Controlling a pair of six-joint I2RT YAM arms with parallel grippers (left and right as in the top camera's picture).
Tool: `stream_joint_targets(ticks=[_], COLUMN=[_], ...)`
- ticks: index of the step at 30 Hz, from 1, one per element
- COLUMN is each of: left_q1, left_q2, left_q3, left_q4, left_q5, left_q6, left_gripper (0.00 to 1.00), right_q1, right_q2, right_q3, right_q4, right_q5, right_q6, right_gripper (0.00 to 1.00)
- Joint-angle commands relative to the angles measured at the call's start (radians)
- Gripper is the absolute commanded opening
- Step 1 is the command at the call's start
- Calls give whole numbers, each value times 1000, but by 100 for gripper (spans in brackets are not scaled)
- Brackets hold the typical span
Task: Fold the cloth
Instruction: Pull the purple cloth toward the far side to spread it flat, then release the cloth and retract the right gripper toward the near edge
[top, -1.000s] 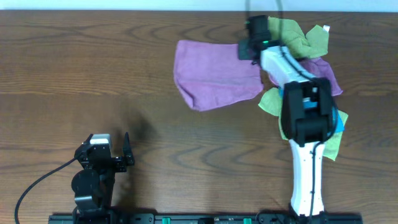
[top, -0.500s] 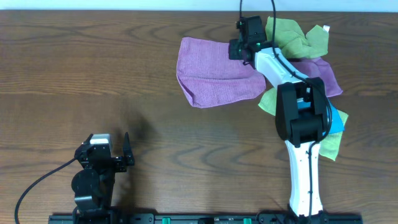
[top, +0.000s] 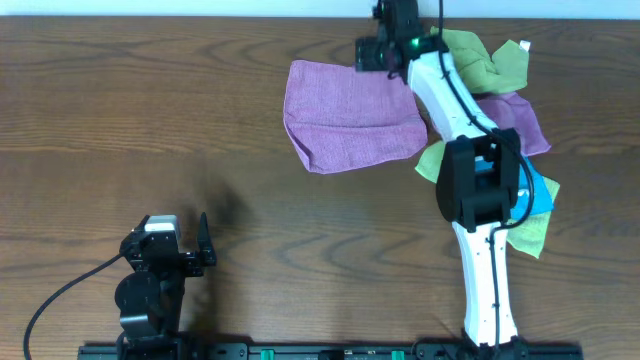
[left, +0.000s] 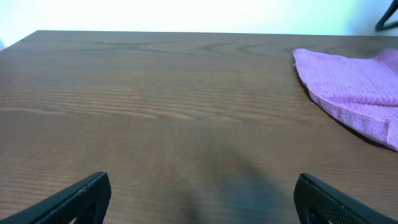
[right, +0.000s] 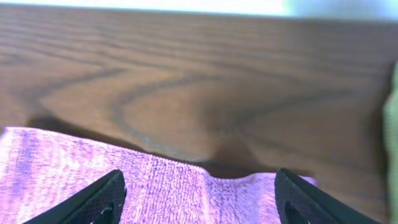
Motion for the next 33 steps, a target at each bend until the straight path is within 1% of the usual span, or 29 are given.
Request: stream_joint_targets(ticks=[1, 3, 5, 6, 7, 9, 10, 12, 13, 14, 15, 18, 24, 27, 28, 33], left_q1=[-4, -4, -4, -4, -4, -4, -4, -4, -4, -4, -4, -4, -4, -4, -4, -4], left_q2=[-5, -5, -5, -5, -5, -5, -5, -5, -5, -5, -5, -5, -5, -5, -5, -5], left_q3=[-23, -23, -23, -23, -23, -23, -23, -23, -23, -23, -23, -23, -23, -23, -23, -23], left_q4=[-11, -11, -11, -11, -11, -11, -11, -11, -11, -11, -11, -11, -11, -11, -11, -3], left_q5=[-7, -7, -7, -7, -7, -8, -7, -7, -7, -7, -7, -7, -7, -7, -7, -4], left_q6=[-7, -7, -7, -7, -7, -7, -7, -7, -7, -7, -7, -7, -7, -7, -7, -8], left_gripper=[95, 95, 95, 95, 95, 95, 95, 96, 95, 95, 95, 95, 95, 95, 95, 95], right_q1=[13, 19, 32, 40, 52, 78, 102, 136, 150, 180, 194, 249, 352, 414, 433, 523], right_q2=[-9, -17, -27, -33, -43, -70, -99, -146, -169, -215, -235, -307, -468, -553, -576, -667], right_q3=[108, 200, 275, 306, 337, 388, 420, 439, 439, 439, 439, 439, 439, 437, 433, 409], right_q4=[-93, -211, -327, -380, -443, -552, -618, -690, -718, -804, -840, -964, -1015, -1033, -1033, -1033], right_q5=[26, 25, 25, 26, 36, 77, 128, 196, 209, 217, 217, 227, 232, 231, 232, 233], right_q6=[-37, -43, -45, -52, -54, -53, -53, -49, -45, -4, 12, 11, 17, 5, 5, -51], right_gripper=[70, 55, 23, 2, 1, 1, 1, 1, 1, 2, 2, 2, 1, 2, 6, 36])
